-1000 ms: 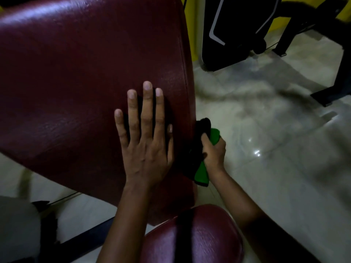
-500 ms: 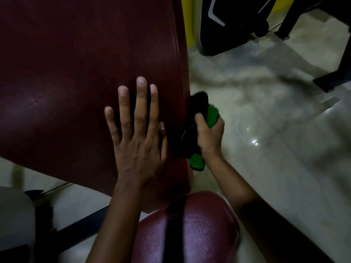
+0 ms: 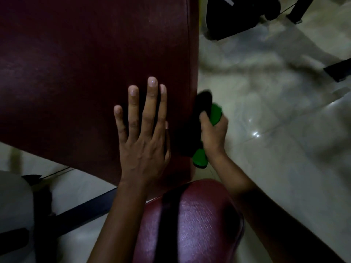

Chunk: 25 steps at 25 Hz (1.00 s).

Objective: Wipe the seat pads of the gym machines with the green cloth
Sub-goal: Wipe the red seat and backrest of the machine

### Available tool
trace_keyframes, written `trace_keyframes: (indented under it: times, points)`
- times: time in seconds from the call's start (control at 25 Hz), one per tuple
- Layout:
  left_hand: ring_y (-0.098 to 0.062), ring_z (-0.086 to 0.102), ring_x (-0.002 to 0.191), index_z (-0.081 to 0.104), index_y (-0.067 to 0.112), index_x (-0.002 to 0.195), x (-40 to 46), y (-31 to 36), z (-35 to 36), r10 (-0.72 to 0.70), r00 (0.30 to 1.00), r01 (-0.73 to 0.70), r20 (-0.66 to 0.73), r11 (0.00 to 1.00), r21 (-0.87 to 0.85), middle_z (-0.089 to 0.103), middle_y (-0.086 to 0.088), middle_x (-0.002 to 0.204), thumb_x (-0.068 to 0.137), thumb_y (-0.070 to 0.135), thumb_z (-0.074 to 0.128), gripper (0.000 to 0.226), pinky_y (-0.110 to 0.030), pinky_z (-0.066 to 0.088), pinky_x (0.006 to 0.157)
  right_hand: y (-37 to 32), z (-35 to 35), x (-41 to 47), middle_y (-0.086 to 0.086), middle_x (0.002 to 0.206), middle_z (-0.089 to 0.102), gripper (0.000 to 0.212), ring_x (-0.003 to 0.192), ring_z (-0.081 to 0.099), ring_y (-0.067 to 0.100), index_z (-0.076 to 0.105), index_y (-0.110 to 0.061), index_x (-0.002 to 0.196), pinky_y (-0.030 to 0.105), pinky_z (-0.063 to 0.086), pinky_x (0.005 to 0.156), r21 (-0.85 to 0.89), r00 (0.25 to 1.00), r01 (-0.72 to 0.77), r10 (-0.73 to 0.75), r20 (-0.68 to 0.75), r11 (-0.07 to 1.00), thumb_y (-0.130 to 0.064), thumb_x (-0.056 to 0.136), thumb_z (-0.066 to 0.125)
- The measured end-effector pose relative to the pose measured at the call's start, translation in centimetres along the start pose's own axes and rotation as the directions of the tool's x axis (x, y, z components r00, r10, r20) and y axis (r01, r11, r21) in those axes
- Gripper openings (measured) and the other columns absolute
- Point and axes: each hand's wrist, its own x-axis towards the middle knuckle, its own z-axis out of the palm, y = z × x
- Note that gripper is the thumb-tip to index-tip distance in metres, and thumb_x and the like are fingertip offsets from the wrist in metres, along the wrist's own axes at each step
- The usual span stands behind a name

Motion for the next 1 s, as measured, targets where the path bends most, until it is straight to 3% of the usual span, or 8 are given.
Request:
trace_keyframes:
  times: [0.12,0.4,0.56,0.72,0.84,0.92,1.0]
  points:
    - [-0.021,-0.016,0.145,0.003,0.014,0.152,-1.7,0.1,0.6,0.026,0.999,-0.027,0.029,1.0,0.007,-0.008,-0.001,0.16,0.095,0.017,0.044,0.07,-0.044,-0.007,0.117,3.5,-1.6,-0.8,-0.004,0.064,0.053,0.025,0.059,0.052,0.01,0.053,-0.022,0.066,0.028,0.04,0.06,-0.167,0.965,-0.243,0.256,0.062,0.956,-0.01,0.087,0.057]
    - [-0.02,-0.02,0.143,0.0,0.015,0.152,-2.2,0.1,1.1,0.022,0.999,-0.022,0.042,1.0,-0.002,-0.019,0.002,0.157,0.095,0.016,0.045,0.073,-0.044,-0.009,0.116,-1.9,0.4,0.1,-0.013,0.053,0.048,0.032,0.05,0.047,0.002,0.046,-0.022,0.059,0.02,0.039,0.051,0.1,0.997,0.07,-0.068,-0.021,0.992,-0.005,0.083,0.058]
    - [-0.019,-0.019,0.143,0.004,0.014,0.152,-2.2,0.2,1.6,0.013,1.0,-0.012,0.009,1.0,-0.015,0.005,-0.004,0.157,0.095,0.016,0.042,0.068,-0.043,-0.009,0.116,4.0,-0.2,-0.5,-0.006,0.062,0.05,0.025,0.057,0.048,0.009,0.048,-0.022,0.066,0.027,0.039,0.061,0.012,0.994,-0.045,0.046,-0.096,0.999,-0.007,0.083,0.059]
    - [-0.018,-0.02,0.142,0.004,0.015,0.152,-2.6,0.5,2.2,-0.007,1.0,0.007,-0.013,1.0,-0.021,0.006,0.0,0.157,0.094,0.015,0.044,0.07,-0.043,-0.009,0.116,7.6,-1.6,-0.8,-0.006,0.059,0.05,0.033,0.055,0.047,0.007,0.048,-0.024,0.06,0.027,0.037,0.064,-0.218,0.977,-0.212,0.205,-0.055,0.953,-0.009,0.088,0.056]
    - [-0.017,-0.02,0.142,0.005,0.014,0.152,-2.8,0.5,2.4,-0.028,0.999,0.028,-0.022,0.999,-0.017,0.007,-0.004,0.155,0.096,0.015,0.041,0.067,-0.043,-0.009,0.116,4.6,-0.8,-0.1,-0.01,0.058,0.051,0.032,0.046,0.046,-0.005,0.05,-0.024,0.06,0.022,0.039,0.056,-0.141,0.995,-0.088,0.079,-0.064,0.986,-0.009,0.087,0.058]
    - [-0.017,-0.02,0.141,0.007,0.013,0.152,-3.2,0.6,2.7,-0.039,0.999,0.038,-0.023,0.999,-0.024,0.006,-0.004,0.154,0.097,0.016,0.041,0.064,-0.042,-0.009,0.115,3.3,-0.4,0.7,-0.014,0.051,0.049,0.036,0.045,0.044,-0.003,0.047,-0.022,0.057,0.019,0.039,0.051,-0.016,0.998,0.007,-0.008,-0.058,1.0,-0.004,0.087,0.056]
    - [-0.017,-0.02,0.142,0.005,0.014,0.152,-4.2,0.6,3.3,-0.039,0.999,0.039,-0.017,0.999,-0.014,0.003,-0.003,0.155,0.098,0.018,0.04,0.065,-0.042,-0.009,0.116,4.3,-0.4,0.8,-0.017,0.046,0.047,0.038,0.046,0.045,0.0,0.044,-0.02,0.057,0.018,0.037,0.049,0.028,0.998,-0.017,0.018,-0.053,0.999,-0.002,0.088,0.054]
